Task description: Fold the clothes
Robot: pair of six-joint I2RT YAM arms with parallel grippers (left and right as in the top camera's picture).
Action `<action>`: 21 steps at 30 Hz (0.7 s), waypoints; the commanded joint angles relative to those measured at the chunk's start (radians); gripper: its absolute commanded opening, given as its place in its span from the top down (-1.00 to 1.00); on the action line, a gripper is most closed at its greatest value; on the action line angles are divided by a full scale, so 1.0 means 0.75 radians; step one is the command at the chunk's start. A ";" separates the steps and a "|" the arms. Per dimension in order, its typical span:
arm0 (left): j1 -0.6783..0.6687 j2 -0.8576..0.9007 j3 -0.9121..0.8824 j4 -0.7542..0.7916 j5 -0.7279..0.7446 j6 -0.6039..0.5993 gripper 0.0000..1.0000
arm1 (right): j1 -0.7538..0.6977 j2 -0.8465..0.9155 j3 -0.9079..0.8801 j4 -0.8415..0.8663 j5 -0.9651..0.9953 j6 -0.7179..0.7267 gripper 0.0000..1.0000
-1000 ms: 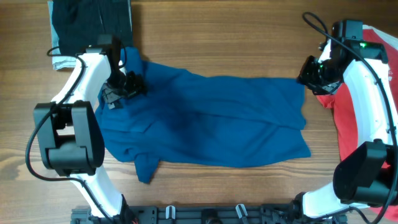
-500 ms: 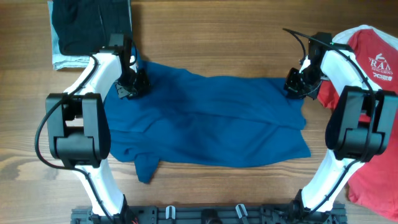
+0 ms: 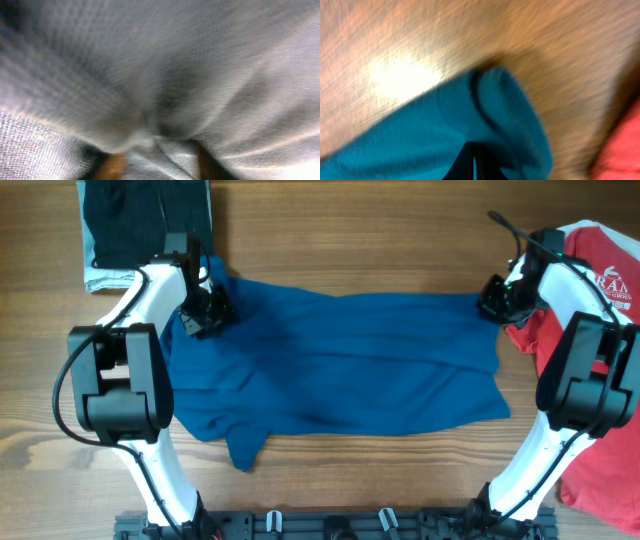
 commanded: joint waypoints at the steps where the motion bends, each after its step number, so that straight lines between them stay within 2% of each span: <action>1: 0.019 0.063 -0.016 0.017 -0.027 -0.013 -0.37 | -0.095 0.122 0.012 0.067 0.183 0.024 0.91; 3: 0.019 0.063 -0.016 0.041 -0.020 -0.013 -0.67 | -0.098 0.122 0.035 0.081 0.184 0.024 0.91; 5: 0.019 0.057 -0.012 0.068 0.020 -0.013 -0.86 | -0.098 0.122 0.114 0.044 0.187 0.024 0.91; 9: 0.019 -0.028 0.080 -0.001 0.031 -0.013 -0.93 | -0.098 0.121 0.454 -0.240 0.219 0.036 0.91; 11: 0.019 -0.120 0.133 -0.077 0.030 -0.008 -0.96 | -0.098 0.109 0.629 -0.412 0.219 0.037 0.80; 12: 0.019 -0.173 0.149 -0.108 0.030 -0.008 -0.97 | -0.098 0.099 0.676 -0.459 0.218 0.037 0.65; 13: 0.019 -0.270 0.160 -0.146 0.030 -0.008 -0.97 | -0.098 0.047 0.754 -0.550 0.166 0.031 -0.16; 14: 0.019 -0.387 0.160 -0.168 0.018 -0.007 -0.99 | -0.098 -0.025 0.800 -0.614 0.078 0.021 -0.57; 17: 0.019 -0.704 0.160 -0.281 -0.064 -0.003 -0.99 | -0.098 -0.263 0.809 -0.715 -0.053 0.021 -0.63; 19: 0.019 -0.853 0.160 -0.381 -0.153 -0.004 -1.00 | -0.096 -0.453 0.809 -0.802 -0.054 0.012 -0.66; 21: 0.019 -0.962 0.160 -0.477 -0.161 -0.015 -1.00 | -0.095 -0.590 0.809 -0.877 -0.054 0.011 -0.72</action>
